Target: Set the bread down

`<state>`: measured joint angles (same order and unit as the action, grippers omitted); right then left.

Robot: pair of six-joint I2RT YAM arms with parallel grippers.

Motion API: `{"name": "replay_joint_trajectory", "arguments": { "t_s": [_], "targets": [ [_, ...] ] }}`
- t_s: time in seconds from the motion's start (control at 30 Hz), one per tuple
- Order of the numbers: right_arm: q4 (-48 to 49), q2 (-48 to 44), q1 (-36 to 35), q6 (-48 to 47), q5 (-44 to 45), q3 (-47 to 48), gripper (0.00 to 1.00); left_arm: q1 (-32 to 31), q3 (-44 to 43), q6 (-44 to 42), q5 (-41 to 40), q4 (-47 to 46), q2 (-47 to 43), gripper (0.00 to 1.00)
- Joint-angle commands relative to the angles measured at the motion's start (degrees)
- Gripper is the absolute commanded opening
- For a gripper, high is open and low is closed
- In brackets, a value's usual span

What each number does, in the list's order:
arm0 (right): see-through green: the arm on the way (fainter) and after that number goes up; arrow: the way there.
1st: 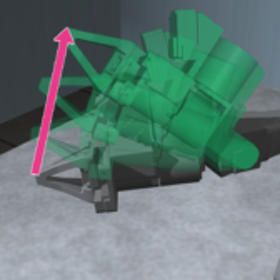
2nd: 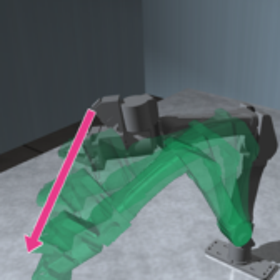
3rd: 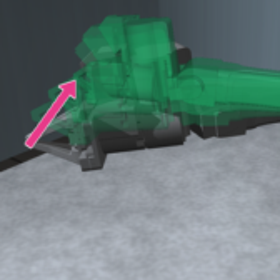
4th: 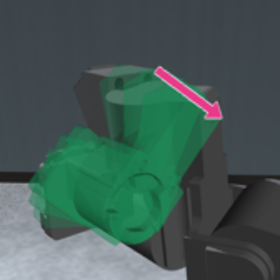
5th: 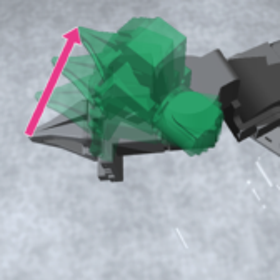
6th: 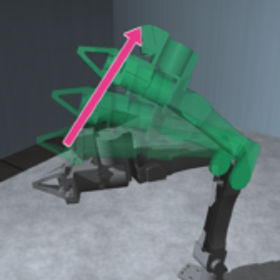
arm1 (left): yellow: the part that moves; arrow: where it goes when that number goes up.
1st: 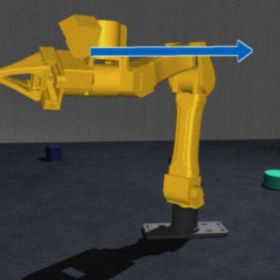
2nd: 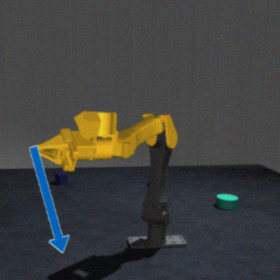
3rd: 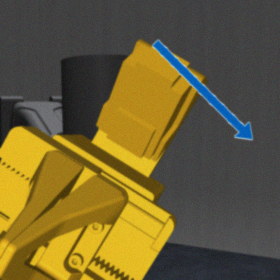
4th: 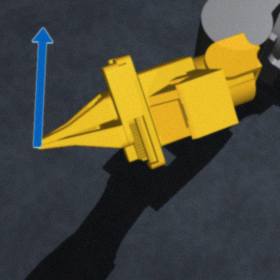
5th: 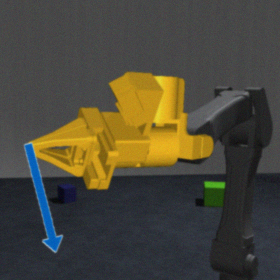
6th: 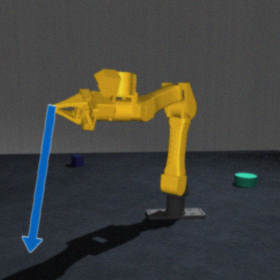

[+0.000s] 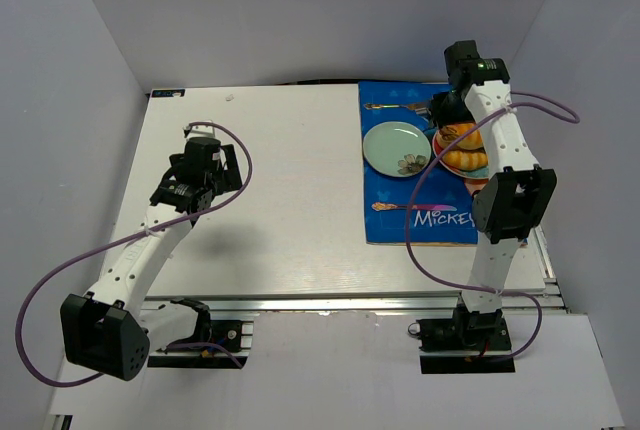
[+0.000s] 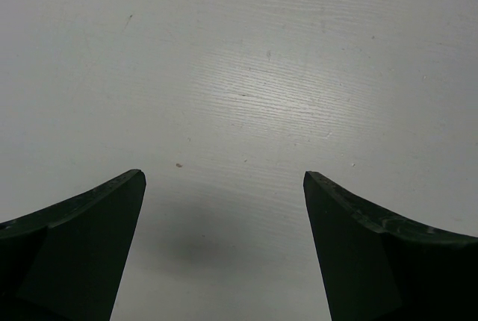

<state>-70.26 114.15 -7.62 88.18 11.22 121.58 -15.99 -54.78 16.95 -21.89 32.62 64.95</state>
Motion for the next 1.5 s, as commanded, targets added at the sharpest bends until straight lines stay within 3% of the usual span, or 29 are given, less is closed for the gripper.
{"name": "replay_joint_trajectory", "arguments": {
  "t_s": [0.0,0.33,0.6,0.93,1.13,1.3,1.47],
  "targets": [
    [2.1,-2.4,0.2,0.4,0.7,-1.5,0.16,-0.3,-0.3,-0.8,-1.8,0.2,-0.6,0.98],
    [3.9,-9.4,-0.4,1.0,2.3,-9.0,0.00,-0.3,-0.5,-1.4,-1.9,-0.7,-1.1,0.98],
    [7.9,-15.8,-2.4,1.9,3.3,-15.3,0.00,-0.3,-0.4,-1.4,-1.9,-0.9,-1.6,0.98],
    [7.8,-18.5,-6.0,-2.4,6.7,-11.8,0.00,-0.3,-0.1,-1.4,-2.0,-0.8,-2.0,0.98],
    [21.1,-23.0,-9.6,-21.6,-0.2,-21.7,0.00,-0.2,-0.8,-1.5,-2.5,-1.0,-1.9,0.98],
    [24.5,-27.5,-12.6,-40.7,-5.0,-27.4,0.00,-0.2,-2.5,-1.7,-2.6,-1.8,-0.8,0.98],
    [25.0,-32.5,-12.6,-53.1,-12.1,-33.1,0.00,-0.2,-3.9,-1.6,-1.4,-2.0,0.5,0.98]
  ]
}}
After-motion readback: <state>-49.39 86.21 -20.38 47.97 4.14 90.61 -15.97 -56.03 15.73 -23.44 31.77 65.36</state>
